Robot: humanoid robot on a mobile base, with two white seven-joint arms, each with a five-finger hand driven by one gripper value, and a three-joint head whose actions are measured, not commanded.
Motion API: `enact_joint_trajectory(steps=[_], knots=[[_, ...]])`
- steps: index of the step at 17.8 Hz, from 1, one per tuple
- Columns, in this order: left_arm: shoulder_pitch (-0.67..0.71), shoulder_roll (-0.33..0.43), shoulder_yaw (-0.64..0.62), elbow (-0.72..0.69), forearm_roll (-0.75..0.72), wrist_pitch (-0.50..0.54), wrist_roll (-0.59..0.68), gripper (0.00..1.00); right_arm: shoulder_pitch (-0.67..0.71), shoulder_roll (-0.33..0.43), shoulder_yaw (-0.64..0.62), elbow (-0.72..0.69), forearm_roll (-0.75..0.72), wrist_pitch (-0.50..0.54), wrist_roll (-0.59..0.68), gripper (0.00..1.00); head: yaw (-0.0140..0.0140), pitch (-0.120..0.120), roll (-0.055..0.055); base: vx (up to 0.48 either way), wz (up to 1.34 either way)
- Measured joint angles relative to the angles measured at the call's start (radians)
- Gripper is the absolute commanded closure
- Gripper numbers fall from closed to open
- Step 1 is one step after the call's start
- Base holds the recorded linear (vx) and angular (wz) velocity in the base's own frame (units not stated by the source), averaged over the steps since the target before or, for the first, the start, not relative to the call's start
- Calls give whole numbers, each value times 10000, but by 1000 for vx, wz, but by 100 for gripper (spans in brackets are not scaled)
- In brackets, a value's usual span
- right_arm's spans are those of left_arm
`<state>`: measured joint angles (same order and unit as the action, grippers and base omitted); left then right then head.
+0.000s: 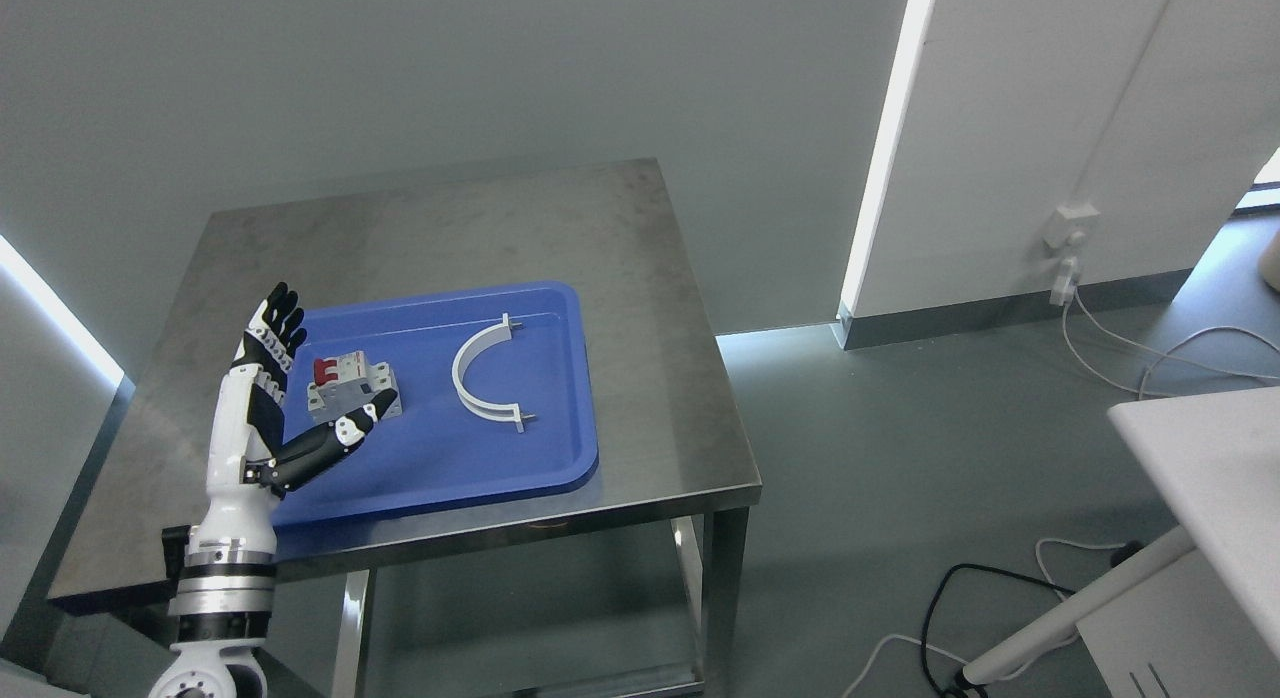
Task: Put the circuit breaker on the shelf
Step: 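Close the left hand around the grey circuit breaker in the blue tray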
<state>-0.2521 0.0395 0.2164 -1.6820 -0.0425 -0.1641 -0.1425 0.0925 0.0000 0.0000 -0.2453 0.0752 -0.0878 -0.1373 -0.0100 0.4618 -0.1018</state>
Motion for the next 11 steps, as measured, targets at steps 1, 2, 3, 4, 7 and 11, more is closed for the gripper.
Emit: enact_joint_trajectory(steps=[1,2,3,4,7,11], knots=[[56,36,111,3,0,-2,0,0,-4,1,0,-1,0,0,1,0,0,0,0,-16,135],[87,68,199,8,0,-6,0,0,-3,0,0,0,0,0,2,0,0,0,0,25,178],[105,98,283,16,0,-20,-1,0,-7,0,0,-2,0,0,2,0,0,0,0,25,178],[112,125,363,23,-1,-41,-7,0,-5,0,0,-1,0,0,2,0,0,0,0,47,54],[-91,232,488,57,-3,240,-212,0,-6,0,0,-1,0,0,1,0,0,0,0,40,16],[-749,642,232,181,-212,1310,-892,0,-5,0,0,-1,0,0,2,0,0,0,0,5,20]])
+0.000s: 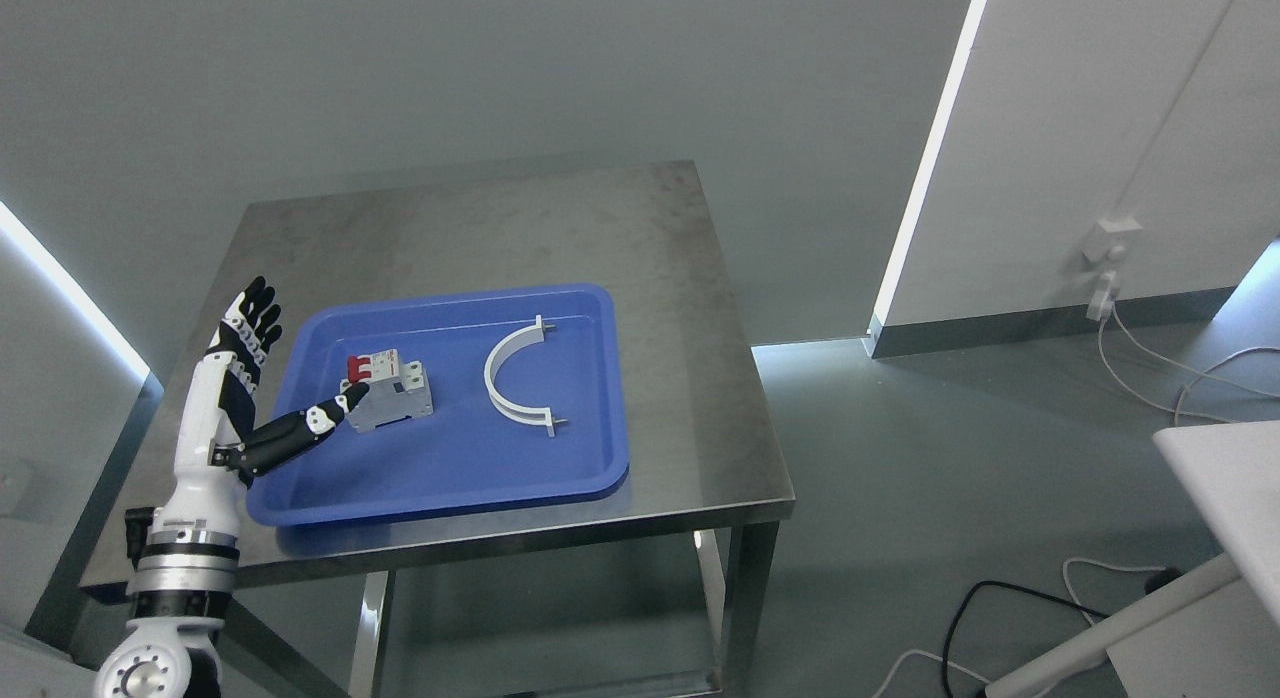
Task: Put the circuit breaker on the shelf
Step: 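Close the left hand around the grey circuit breaker in the blue tray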
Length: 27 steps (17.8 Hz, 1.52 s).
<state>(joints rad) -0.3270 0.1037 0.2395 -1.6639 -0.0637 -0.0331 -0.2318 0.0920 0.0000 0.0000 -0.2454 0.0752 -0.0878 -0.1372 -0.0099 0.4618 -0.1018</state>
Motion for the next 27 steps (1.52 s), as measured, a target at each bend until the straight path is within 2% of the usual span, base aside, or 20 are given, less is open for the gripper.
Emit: enact_joint_trajectory(steps=[3,7,11,15,16,21,24,27], knots=[[-442,548,-344,242,-733,637,-251,0,0,0,0,0,0,0,0,0,0,0,0,-1,-31],[-677,1051,-669,587,-1665,821,-776,3,0,0,0,0,0,0,0,0,0,0,0,0,3],[-747,1342,-862,812,-2183,1277,-1838,4,0,0,0,0,0,0,0,0,0,0,0,0,0],[-1094,1537,-1026,1049,-2638,2139,-2132,5,0,0,0,0,0,0,0,0,0,0,0,0,0],[-1192,1569,-1058,1129,-2754,2208,-2148,8,0,0,0,0,0,0,0,0,0,0,0,0,0],[-1471,1694,-1202,1457,-3202,2363,-2495,30,0,0,0,0,0,0,0,0,0,0,0,-1,-5],[-1536,1724,-1241,1577,-3298,2363,-2772,39,1,0,0,0,0,0,0,0,0,0,0,0,0],[-1570,1745,-1252,1668,-3344,2313,-2837,82,0,0,0,0,0,0,0,0,0,0,0,0,0]])
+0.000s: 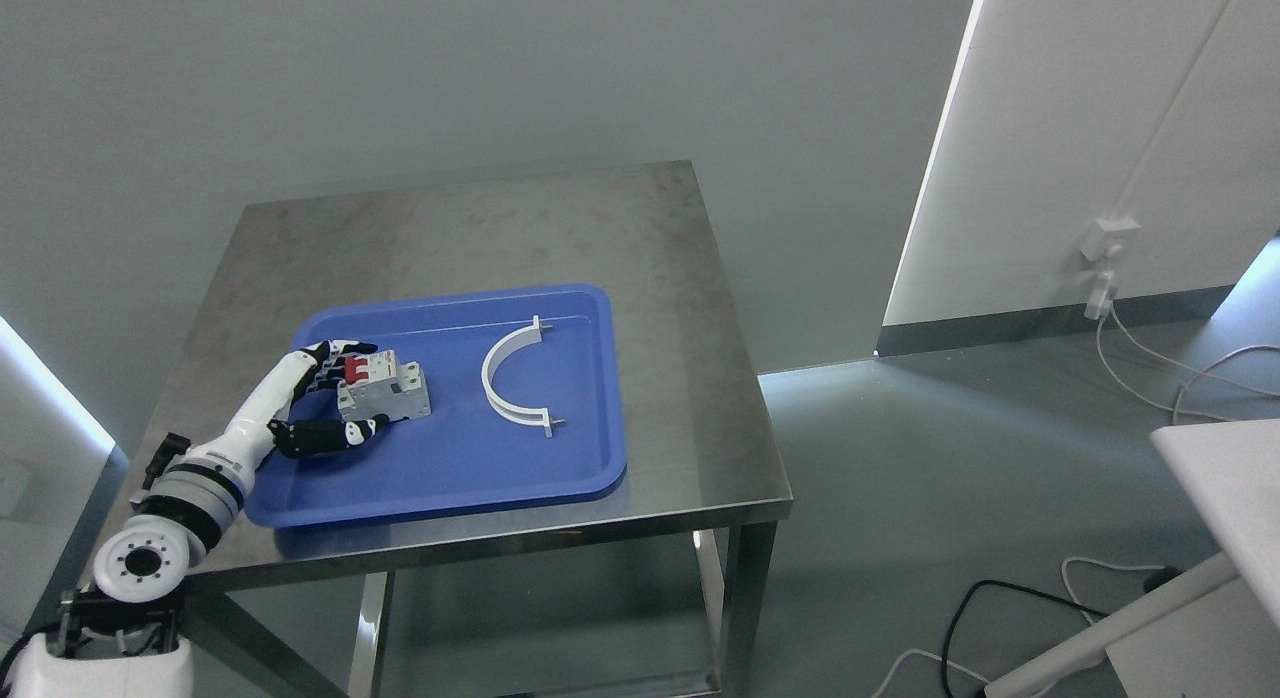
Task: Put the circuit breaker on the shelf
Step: 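Close the left hand around the grey circuit breaker in the blue tray, then lift the circuit breaker with the left hand up out of the tray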
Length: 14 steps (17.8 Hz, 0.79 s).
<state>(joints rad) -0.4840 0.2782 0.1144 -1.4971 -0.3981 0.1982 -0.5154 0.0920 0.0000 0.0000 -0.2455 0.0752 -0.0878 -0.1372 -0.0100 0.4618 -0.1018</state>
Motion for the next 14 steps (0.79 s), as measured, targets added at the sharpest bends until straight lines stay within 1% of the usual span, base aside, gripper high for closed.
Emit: enact_joint_trajectory(steps=[2,6,8,9,11,13,14], knots=[[-4,4,47,54,-20,-411,-63,92,0,0,0,0,0,0,0,0,0,0,0,0,0],[-111,-243,371,110,-30,-1154,-48,91,1,0,0,0,0,0,0,0,0,0,0,0,0],[-400,-628,737,115,0,-1594,26,91,0,0,0,0,0,0,0,0,0,0,0,0,0],[-545,-791,951,115,53,-1959,42,91,0,0,0,0,0,0,0,0,0,0,0,5,17],[-778,-1118,1384,105,463,-3110,116,90,0,0,0,0,0,0,0,0,0,0,0,4,-2],[-880,-1412,1772,92,1143,-4315,445,90,-2,0,0,0,0,0,0,0,0,0,0,-4,-20],[-899,-1529,1940,77,1372,-4751,687,90,0,0,0,0,0,0,0,0,0,0,0,-11,-19]])
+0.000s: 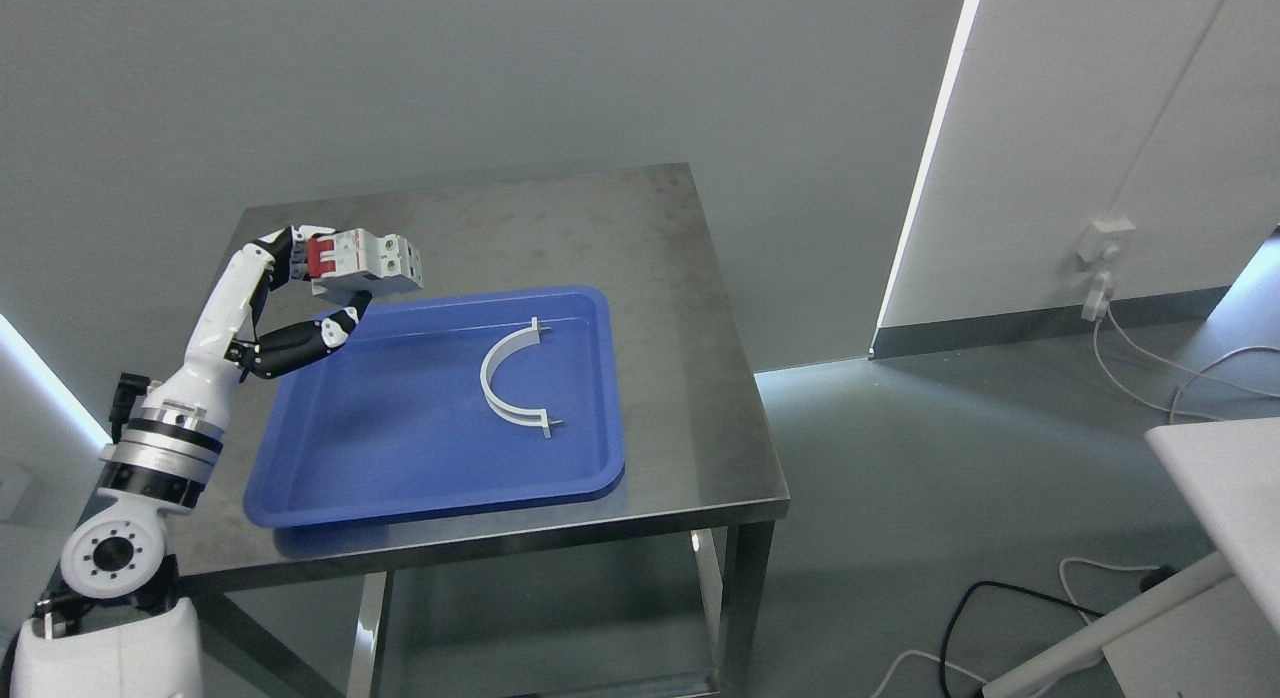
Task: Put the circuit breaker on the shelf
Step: 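Lift the circuit breaker with the left hand up out of the tray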
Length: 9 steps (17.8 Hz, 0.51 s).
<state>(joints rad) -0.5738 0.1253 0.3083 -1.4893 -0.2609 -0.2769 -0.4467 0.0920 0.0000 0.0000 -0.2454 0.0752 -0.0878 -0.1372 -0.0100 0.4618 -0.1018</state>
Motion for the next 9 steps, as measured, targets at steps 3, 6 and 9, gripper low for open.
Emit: enact_joint_trajectory(steps=[3,6,9], knots=[[90,-305,413,-100,577,-1124,907,89,-2,0,0,-1,0,0,0,0,0,0,0,-81,1],[323,-535,707,-335,893,-1499,1289,89,-2,0,0,0,0,0,0,0,0,0,0,-131,-70],[593,-714,931,-636,1092,-1600,1400,89,-1,0,0,0,0,0,0,0,0,0,0,-199,-74]])
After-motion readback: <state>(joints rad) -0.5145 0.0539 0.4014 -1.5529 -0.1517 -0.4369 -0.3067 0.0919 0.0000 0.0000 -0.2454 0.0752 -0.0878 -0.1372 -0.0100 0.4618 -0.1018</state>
